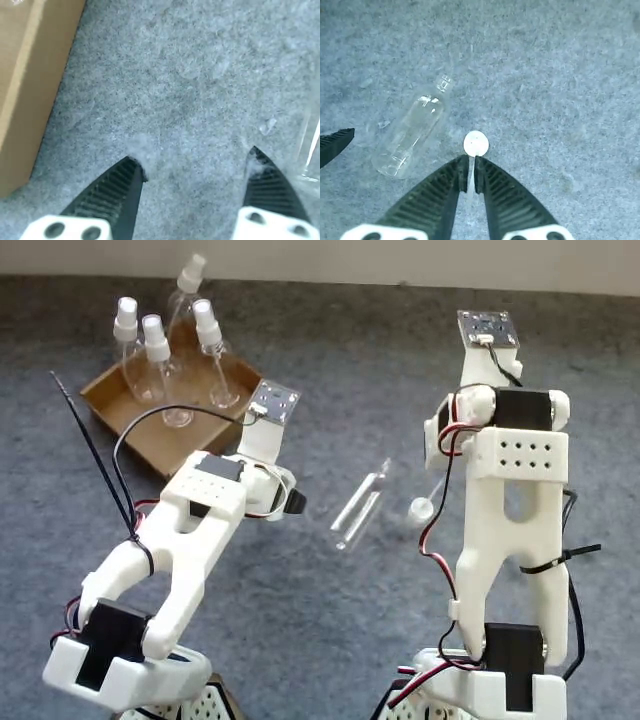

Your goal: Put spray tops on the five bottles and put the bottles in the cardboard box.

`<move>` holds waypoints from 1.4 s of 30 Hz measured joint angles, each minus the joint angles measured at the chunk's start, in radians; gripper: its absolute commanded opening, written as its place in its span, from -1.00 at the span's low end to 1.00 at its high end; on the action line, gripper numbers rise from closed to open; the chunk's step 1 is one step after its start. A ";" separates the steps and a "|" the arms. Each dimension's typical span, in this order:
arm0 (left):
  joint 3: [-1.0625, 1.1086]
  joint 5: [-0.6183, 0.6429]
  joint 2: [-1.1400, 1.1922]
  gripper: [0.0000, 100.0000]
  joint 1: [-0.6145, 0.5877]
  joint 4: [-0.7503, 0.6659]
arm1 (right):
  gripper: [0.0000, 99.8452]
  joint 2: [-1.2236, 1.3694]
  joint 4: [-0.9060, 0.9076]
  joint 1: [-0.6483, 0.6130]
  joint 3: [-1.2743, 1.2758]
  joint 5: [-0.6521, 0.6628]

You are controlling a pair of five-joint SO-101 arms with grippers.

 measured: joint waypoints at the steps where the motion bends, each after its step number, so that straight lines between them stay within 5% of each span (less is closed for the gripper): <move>1: 0.000 0.000 0.000 -0.45 0.000 0.000 | -0.96 0.000 0.000 0.000 0.003 0.000; 26: 0.000 0.000 0.000 -0.45 0.000 0.000 | -0.99 -0.005 0.144 -0.037 0.104 0.000; 42: 0.015 0.000 0.000 -0.45 0.000 -0.002 | -0.98 -0.316 0.144 -0.161 0.368 0.000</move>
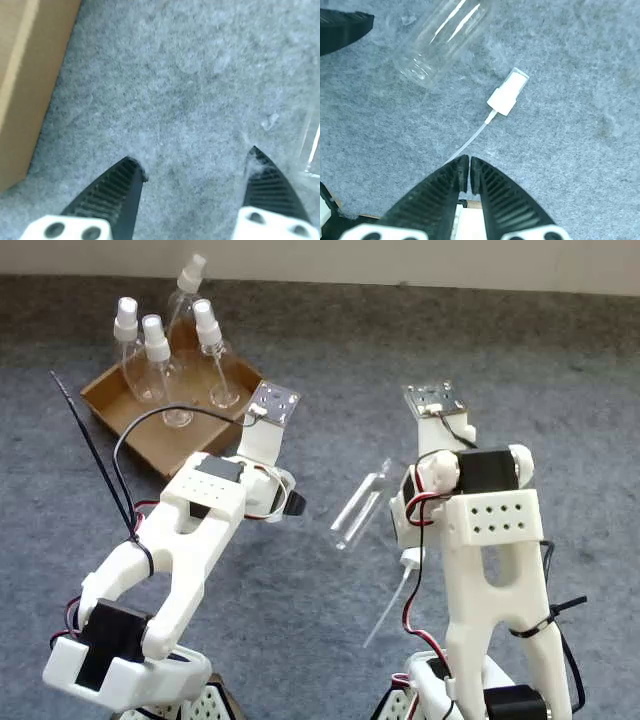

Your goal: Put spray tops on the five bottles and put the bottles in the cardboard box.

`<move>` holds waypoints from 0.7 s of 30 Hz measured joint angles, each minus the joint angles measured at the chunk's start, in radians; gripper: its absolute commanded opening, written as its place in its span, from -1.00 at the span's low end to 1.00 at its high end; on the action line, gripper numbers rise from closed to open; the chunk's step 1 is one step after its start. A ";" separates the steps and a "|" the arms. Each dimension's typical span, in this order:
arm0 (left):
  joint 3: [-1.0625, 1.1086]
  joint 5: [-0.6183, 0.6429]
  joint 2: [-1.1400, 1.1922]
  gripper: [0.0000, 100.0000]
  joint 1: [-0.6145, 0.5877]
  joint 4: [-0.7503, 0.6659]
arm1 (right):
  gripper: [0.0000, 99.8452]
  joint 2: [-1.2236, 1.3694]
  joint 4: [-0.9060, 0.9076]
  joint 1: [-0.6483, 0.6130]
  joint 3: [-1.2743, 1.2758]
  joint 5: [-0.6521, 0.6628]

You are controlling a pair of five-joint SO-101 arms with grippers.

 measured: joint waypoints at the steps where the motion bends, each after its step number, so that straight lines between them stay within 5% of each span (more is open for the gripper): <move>1: 0.000 0.000 0.000 -0.45 0.000 0.000 | -0.98 -0.002 0.000 0.002 0.005 0.000; 11: 0.000 0.000 0.000 -0.45 0.000 0.000 | -0.98 -0.006 -0.018 0.000 0.109 0.000; 21: 0.000 0.000 0.000 -0.45 0.000 0.000 | -0.98 -0.011 -0.292 0.000 0.413 0.000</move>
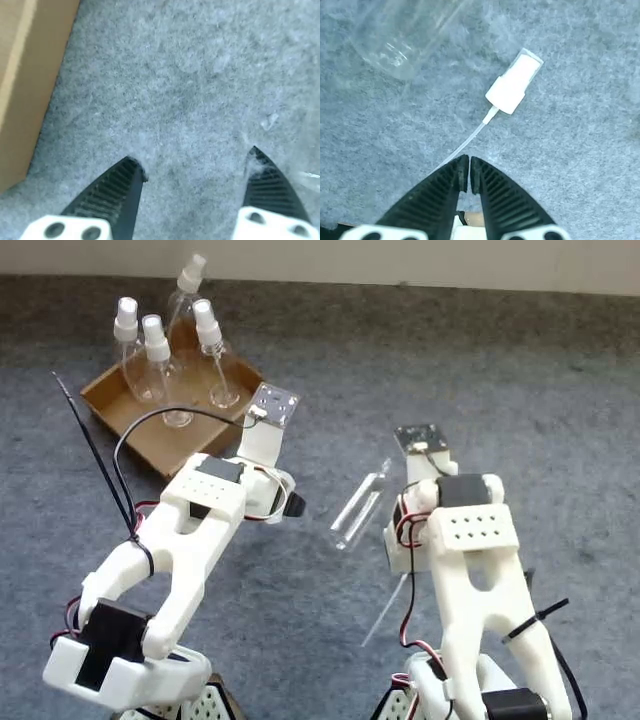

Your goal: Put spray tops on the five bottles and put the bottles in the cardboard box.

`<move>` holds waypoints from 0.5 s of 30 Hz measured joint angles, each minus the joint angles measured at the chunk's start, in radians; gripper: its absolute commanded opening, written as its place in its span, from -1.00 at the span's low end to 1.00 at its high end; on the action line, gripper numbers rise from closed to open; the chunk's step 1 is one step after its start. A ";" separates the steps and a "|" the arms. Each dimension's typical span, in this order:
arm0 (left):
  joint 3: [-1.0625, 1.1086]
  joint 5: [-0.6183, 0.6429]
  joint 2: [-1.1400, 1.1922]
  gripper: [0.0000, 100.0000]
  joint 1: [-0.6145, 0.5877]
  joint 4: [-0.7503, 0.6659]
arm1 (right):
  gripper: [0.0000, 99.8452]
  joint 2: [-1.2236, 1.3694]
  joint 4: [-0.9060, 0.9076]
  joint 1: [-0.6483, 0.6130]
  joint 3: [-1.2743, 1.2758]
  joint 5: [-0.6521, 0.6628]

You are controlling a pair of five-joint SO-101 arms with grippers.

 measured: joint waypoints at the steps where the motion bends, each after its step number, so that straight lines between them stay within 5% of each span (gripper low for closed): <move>1: 0.000 0.000 0.000 -0.45 0.000 -0.002 | -0.98 0.000 -0.025 0.000 0.028 0.000; 6: 0.000 0.000 0.000 -0.45 0.000 -0.005 | -0.98 -0.003 -0.063 0.000 0.069 -0.009; 15: 0.000 0.000 0.000 -0.45 0.000 -0.005 | -0.98 -0.003 -0.120 0.006 0.069 -0.278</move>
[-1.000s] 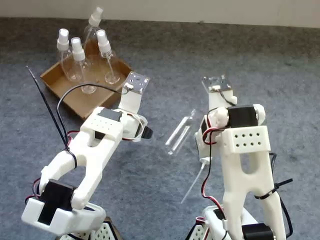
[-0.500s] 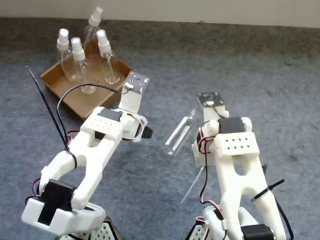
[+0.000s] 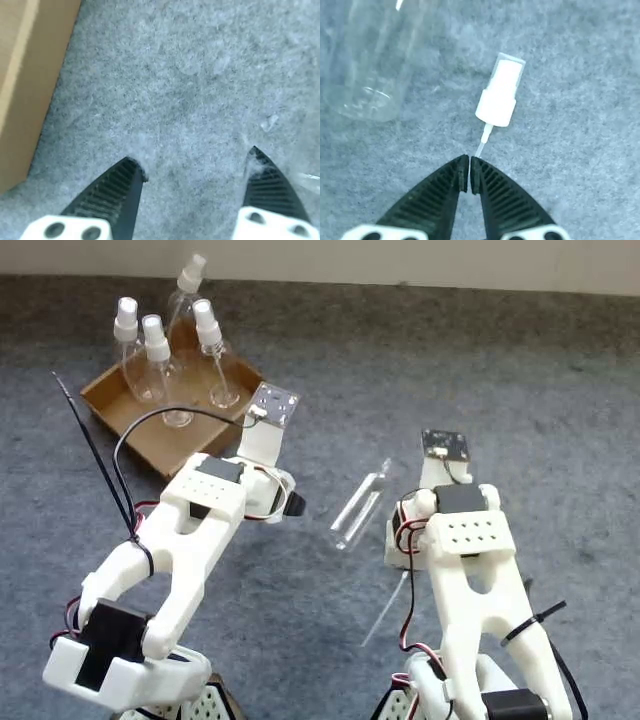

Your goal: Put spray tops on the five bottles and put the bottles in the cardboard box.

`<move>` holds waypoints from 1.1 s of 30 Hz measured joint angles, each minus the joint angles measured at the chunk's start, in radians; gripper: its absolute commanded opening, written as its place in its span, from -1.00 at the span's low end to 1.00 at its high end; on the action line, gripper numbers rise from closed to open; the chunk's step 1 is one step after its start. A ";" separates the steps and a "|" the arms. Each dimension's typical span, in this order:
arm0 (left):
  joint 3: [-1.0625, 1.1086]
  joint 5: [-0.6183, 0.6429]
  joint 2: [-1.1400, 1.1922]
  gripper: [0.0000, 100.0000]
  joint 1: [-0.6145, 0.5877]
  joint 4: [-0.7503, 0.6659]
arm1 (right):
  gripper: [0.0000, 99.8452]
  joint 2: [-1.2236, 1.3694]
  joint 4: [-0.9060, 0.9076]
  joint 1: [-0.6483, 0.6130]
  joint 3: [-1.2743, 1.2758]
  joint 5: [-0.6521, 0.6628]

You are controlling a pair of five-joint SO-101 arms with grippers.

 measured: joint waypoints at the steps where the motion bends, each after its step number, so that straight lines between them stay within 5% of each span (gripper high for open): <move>1: 0.000 0.000 0.000 -0.45 0.000 0.000 | -0.98 0.000 -0.021 0.003 0.000 -0.005; 15: -0.003 -0.152 0.000 -0.45 0.000 0.014 | -0.98 0.000 -0.124 0.233 0.000 -0.011; 26: -0.342 -0.152 0.000 -0.46 0.005 0.416 | -0.98 0.000 -0.313 0.356 0.121 -0.011; 33: -0.566 -0.158 0.000 -0.46 0.140 0.615 | -0.98 0.000 -0.465 0.356 0.207 -0.011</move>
